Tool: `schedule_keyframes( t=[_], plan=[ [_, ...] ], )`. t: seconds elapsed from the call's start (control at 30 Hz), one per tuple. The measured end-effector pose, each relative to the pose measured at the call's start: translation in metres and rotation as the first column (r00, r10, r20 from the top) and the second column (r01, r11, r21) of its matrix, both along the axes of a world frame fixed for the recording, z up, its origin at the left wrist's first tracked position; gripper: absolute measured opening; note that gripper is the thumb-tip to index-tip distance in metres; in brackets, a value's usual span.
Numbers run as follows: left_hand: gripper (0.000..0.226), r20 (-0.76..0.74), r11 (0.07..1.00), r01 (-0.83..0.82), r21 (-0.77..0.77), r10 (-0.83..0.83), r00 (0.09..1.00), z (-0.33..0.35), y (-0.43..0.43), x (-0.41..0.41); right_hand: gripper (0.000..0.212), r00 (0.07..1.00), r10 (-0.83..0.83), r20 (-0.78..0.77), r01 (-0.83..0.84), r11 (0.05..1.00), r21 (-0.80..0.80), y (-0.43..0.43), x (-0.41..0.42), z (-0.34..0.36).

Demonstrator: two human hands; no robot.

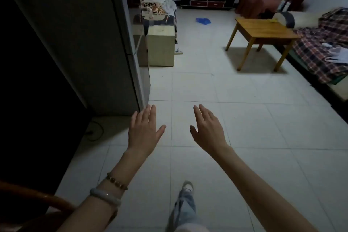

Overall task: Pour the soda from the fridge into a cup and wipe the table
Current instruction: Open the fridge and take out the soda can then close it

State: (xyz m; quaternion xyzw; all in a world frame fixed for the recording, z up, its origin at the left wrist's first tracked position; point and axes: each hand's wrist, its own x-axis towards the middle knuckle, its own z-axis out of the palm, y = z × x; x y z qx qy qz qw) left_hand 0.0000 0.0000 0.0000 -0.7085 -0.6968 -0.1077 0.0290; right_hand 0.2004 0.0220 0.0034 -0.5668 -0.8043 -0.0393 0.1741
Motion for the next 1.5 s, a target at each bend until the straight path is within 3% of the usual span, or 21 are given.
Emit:
schedule_keyframes(
  t=[0.3, 0.63, 1.23, 1.5],
  plan=[
    [0.074, 0.05, 0.995, -0.095, 0.006, 0.094, 0.994, 0.014, 0.178, 0.031, 0.069, 0.999, 0.049, -0.023, -0.049, 0.999, 0.016, 0.18, 0.043, 0.016],
    [0.074, 0.051, 0.992, -0.116, -0.05, 0.119, 0.992, -0.002, 0.308, 0.059, 0.069, 0.997, 0.077, -0.017, -0.078, 0.996, -0.041, 0.317, 0.063, 0.002],
    [0.075, 0.032, 0.988, -0.155, -0.007, 0.156, 0.987, -0.001, 0.619, 0.027, 0.071, 0.989, 0.146, 0.019, -0.144, 0.986, -0.08, 0.634, 0.01, 0.006],
    [0.077, 0.037, 0.979, -0.202, -0.034, 0.203, 0.978, 0.002, 0.702, -0.001, 0.071, 0.976, 0.218, 0.026, -0.215, 0.973, -0.087, 0.737, -0.028, 0.019]
  ],
)
